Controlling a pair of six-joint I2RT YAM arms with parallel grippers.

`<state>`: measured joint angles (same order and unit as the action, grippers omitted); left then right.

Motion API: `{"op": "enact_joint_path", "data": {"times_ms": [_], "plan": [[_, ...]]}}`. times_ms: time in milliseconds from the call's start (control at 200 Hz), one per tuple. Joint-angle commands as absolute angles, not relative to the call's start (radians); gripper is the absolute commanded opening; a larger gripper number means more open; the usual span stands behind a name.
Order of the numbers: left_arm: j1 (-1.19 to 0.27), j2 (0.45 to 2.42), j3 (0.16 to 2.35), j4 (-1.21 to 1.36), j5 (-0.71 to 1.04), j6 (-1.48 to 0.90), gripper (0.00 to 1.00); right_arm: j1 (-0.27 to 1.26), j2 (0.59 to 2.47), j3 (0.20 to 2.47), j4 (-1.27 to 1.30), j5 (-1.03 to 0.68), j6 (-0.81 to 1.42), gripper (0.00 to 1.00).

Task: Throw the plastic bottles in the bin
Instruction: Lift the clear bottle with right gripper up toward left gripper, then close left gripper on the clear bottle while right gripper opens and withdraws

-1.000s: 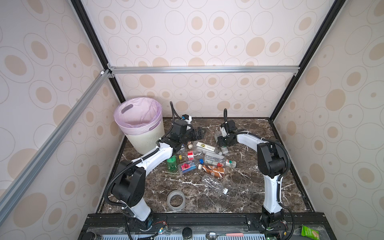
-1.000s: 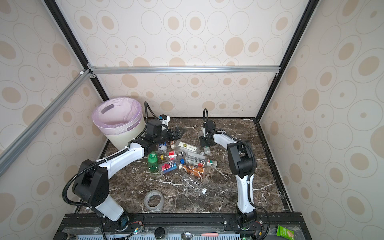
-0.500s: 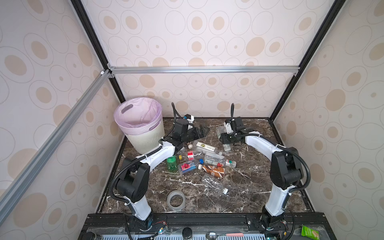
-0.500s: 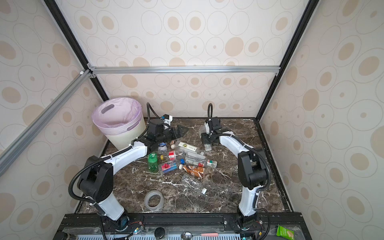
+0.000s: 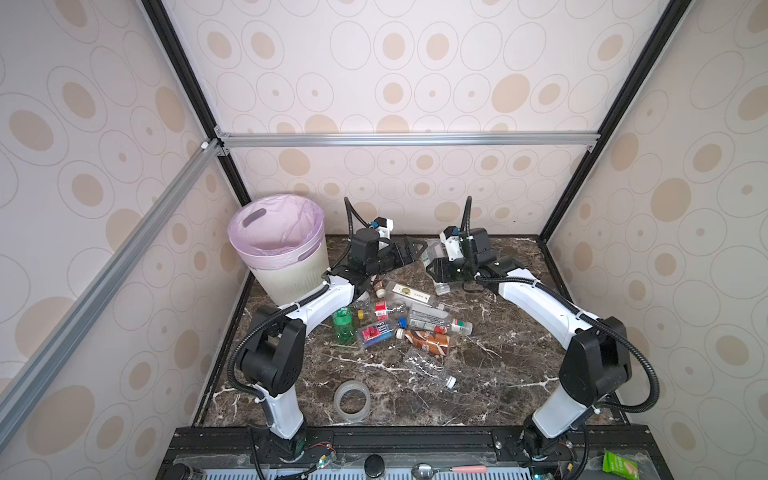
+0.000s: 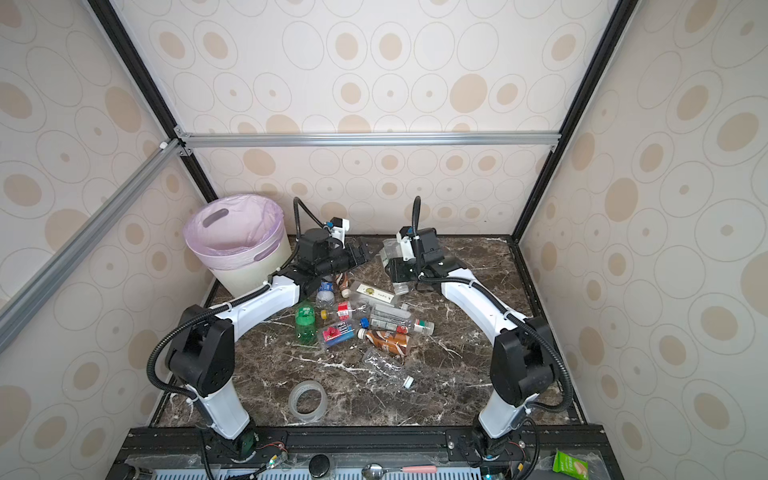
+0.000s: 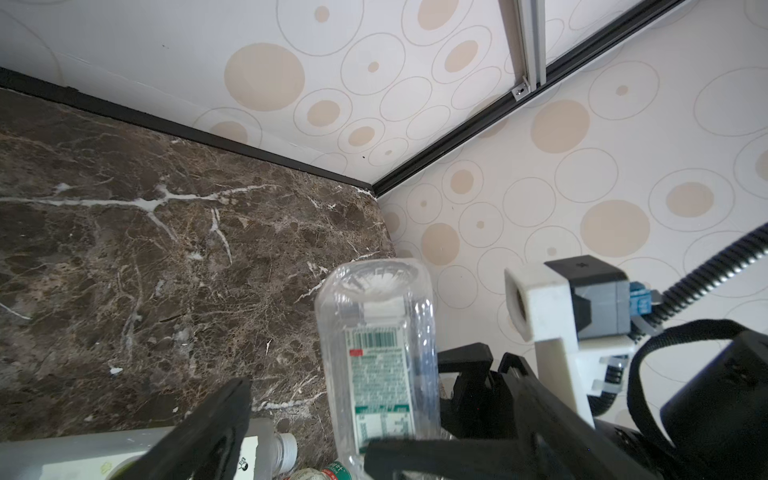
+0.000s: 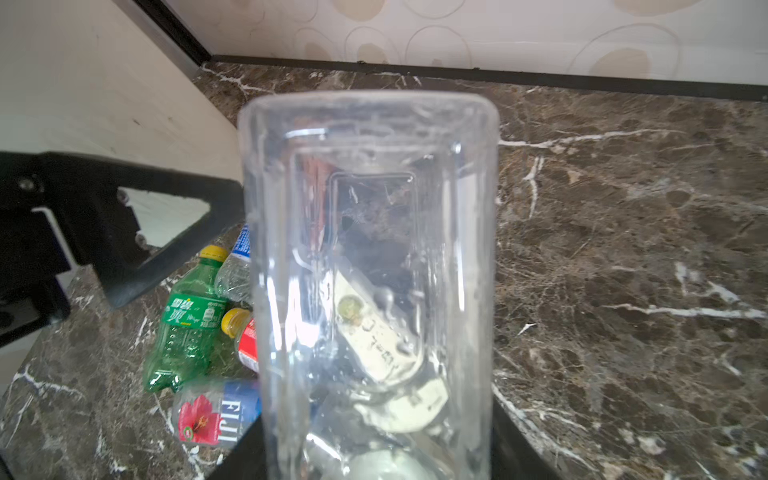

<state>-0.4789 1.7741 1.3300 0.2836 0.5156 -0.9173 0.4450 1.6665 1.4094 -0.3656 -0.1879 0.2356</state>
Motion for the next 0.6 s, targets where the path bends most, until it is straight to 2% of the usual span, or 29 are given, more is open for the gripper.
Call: {"op": "enact_joint_path", "data": {"times_ms": [0, 235, 595], "plan": [[-0.480, 1.779, 1.350, 0.315, 0.524, -0.923, 0.99, 0.474, 1.659, 1.407, -0.338, -0.210, 0.253, 0.55], [-0.477, 1.767, 1.343, 0.287, 0.490, -0.890, 0.98, 0.509, 1.660, 1.421, -0.335, -0.228, 0.259, 0.55], [-0.478, 1.778, 1.322, 0.306, 0.497, -0.902, 0.76, 0.535, 1.640, 1.423, -0.321, -0.225, 0.266, 0.55]]}}
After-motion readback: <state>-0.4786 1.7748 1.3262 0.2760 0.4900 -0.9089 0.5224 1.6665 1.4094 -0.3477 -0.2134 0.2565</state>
